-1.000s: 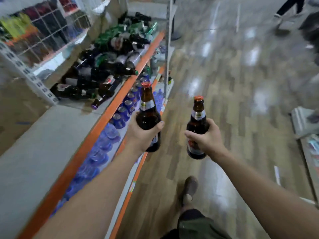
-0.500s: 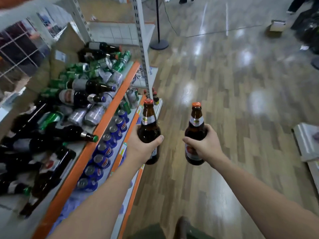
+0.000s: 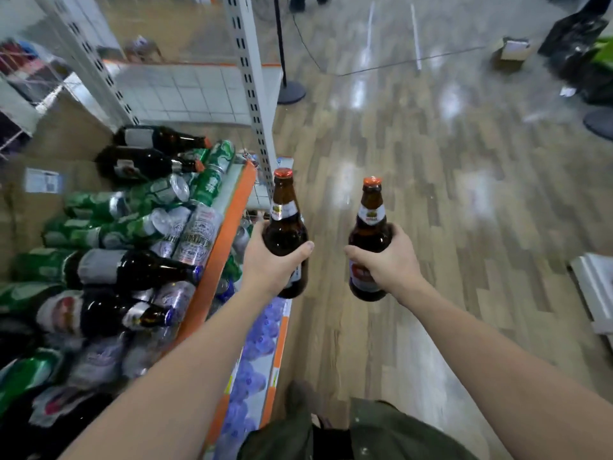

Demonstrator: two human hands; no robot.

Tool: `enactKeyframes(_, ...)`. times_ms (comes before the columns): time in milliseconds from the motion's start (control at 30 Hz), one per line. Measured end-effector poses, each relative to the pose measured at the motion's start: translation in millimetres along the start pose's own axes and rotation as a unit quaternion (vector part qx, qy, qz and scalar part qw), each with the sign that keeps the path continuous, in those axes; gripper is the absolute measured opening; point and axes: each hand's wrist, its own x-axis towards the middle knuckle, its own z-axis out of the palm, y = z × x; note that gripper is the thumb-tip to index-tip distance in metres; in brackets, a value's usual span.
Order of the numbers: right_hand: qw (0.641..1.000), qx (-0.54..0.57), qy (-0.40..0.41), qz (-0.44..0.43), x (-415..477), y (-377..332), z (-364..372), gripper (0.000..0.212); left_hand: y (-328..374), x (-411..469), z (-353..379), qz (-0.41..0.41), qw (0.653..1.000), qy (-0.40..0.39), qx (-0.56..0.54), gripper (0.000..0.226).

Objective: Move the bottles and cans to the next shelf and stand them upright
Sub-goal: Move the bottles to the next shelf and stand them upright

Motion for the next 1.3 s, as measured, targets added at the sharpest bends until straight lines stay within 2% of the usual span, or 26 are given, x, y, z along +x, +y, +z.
enactKeyframes(167,1.0,-0.006,-0.013,-0.014,48.6,-27.7,10.6,0.052,14.2,44.6,-0.4,-0.013,1.0,0.01,-0.016,0.045)
enactKeyframes(300,0.998,-0.014,-0.044,-0.035,80.9,-39.7,22.4,0.054,11.8,60.8,-1.6,-0.027,0.998,0.053,-0.018,0.052)
enactKeyframes(433,0.991,-0.015,-0.116,-0.069,99.9,-62.4,45.0,0.058,19.8,55.2,-15.3,-0.036,0.99,0.131,-0.035,0.055)
enactKeyframes(533,0.976,-0.002,-0.183,-0.12,98.9,-96.0,76.7,0.051,32.3,39.9,-42.2,-0.023,0.979,0.199,-0.038,0.053)
enactKeyframes(600,0.955,0.007,-0.244,-0.166,88.5,-124.7,105.4,0.042,43.0,21.7,-70.8,-0.014,0.965,0.259,-0.037,0.051)
enactKeyframes(667,0.927,0.014,-0.306,-0.216,67.0,-156.3,140.9,0.042,55.3,-6.2,-109.1,-0.007,0.942,0.335,-0.028,0.047)
enactKeyframes(833,0.843,0.046,-0.435,-0.315,-34.8,-229.2,227.5,0.045,85.8,-120.1,-209.7,-0.007,0.852,0.522,0.026,0.042)
enactKeyframes(933,0.787,0.063,-0.514,-0.335,-112.7,-253.9,259.6,0.046,93.4,-203.2,-249.3,-0.018,0.786,0.615,0.048,0.047)
enactKeyframes(1033,0.746,0.067,-0.577,-0.325,-187.5,-253.1,284.5,0.053,87.0,-276.6,-275.0,-0.037,0.735,0.676,0.045,0.058)
enactKeyframes(1100,0.721,0.066,-0.61,-0.324,-236.1,-246.0,298.2,0.053,77.1,-318.5,-293.4,-0.042,0.704,0.708,0.038,0.051)
enactKeyframes(1167,0.697,0.064,-0.631,-0.335,-282.6,-235.7,308.7,0.048,58.6,-355.8,-312.7,-0.046,0.702,0.709,0.046,0.04)
enactKeyframes(1300,0.673,0.054,-0.657,-0.335,-382.1,-202.8,337.1,0.046,9.5,-433.0,-355.7,-0.057,0.71,0.699,0.065,0.041)
